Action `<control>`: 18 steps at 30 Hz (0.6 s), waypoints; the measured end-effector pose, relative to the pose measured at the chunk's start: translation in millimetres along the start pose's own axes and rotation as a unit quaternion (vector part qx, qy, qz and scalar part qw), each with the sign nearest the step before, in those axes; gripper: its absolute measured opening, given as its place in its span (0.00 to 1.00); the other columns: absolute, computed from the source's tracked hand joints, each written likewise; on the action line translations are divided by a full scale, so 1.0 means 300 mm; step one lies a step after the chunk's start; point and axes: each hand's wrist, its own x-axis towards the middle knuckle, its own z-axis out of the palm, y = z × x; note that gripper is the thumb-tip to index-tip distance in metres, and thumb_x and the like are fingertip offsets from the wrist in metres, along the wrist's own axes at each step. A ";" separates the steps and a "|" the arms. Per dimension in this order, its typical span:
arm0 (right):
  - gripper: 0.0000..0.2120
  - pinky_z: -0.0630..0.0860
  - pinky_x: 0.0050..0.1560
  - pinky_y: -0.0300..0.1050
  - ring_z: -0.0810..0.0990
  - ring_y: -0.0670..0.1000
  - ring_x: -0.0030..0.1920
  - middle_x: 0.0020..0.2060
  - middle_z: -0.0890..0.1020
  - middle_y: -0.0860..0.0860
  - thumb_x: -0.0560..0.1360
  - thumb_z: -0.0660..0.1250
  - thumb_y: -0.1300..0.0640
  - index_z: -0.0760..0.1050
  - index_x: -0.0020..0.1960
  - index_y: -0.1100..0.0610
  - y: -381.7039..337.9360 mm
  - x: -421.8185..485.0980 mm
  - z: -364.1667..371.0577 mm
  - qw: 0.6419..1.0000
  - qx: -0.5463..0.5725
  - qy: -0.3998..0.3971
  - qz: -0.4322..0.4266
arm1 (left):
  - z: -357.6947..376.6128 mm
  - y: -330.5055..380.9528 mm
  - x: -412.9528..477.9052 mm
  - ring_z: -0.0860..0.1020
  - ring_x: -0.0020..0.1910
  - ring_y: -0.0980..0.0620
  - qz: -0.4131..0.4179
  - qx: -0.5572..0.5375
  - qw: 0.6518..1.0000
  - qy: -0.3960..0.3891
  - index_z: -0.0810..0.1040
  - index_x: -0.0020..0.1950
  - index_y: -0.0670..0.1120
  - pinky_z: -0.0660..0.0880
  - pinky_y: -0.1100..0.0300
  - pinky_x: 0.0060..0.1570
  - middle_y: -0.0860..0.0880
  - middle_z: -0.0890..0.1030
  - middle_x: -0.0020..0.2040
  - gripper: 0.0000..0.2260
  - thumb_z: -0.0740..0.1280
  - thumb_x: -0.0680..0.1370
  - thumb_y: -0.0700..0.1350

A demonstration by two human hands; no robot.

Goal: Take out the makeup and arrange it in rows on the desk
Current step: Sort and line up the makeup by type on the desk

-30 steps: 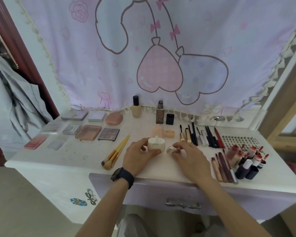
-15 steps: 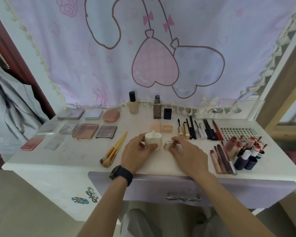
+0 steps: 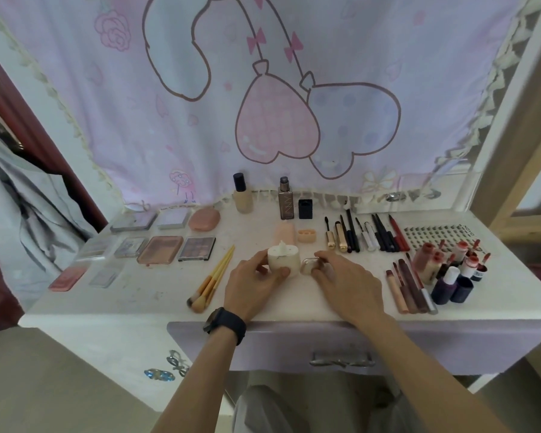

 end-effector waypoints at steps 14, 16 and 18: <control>0.21 0.76 0.50 0.49 0.80 0.54 0.58 0.68 0.76 0.46 0.82 0.60 0.42 0.68 0.72 0.48 -0.001 -0.017 -0.008 0.999 0.029 0.019 -0.005 | -0.007 0.018 -0.011 0.77 0.49 0.60 0.001 -0.033 0.999 -0.001 0.73 0.68 0.59 0.74 0.64 0.47 0.62 0.80 0.55 0.26 0.74 0.71 0.59; 0.21 0.76 0.48 0.46 0.81 0.54 0.54 0.67 0.76 0.50 0.80 0.66 0.47 0.70 0.70 0.51 0.014 -0.043 0.004 0.997 0.047 0.051 -0.019 | -0.024 0.029 -0.016 0.78 0.50 0.60 0.003 -0.090 0.996 0.005 0.74 0.67 0.57 0.73 0.65 0.45 0.60 0.79 0.57 0.24 0.75 0.72 0.55; 0.21 0.74 0.44 0.42 0.81 0.54 0.48 0.60 0.78 0.53 0.75 0.72 0.52 0.73 0.65 0.56 0.038 -0.072 0.030 0.994 0.025 0.099 -0.037 | -0.054 0.037 -0.001 0.78 0.49 0.61 0.002 -0.131 0.991 0.018 0.75 0.63 0.56 0.72 0.69 0.44 0.57 0.78 0.58 0.20 0.72 0.72 0.52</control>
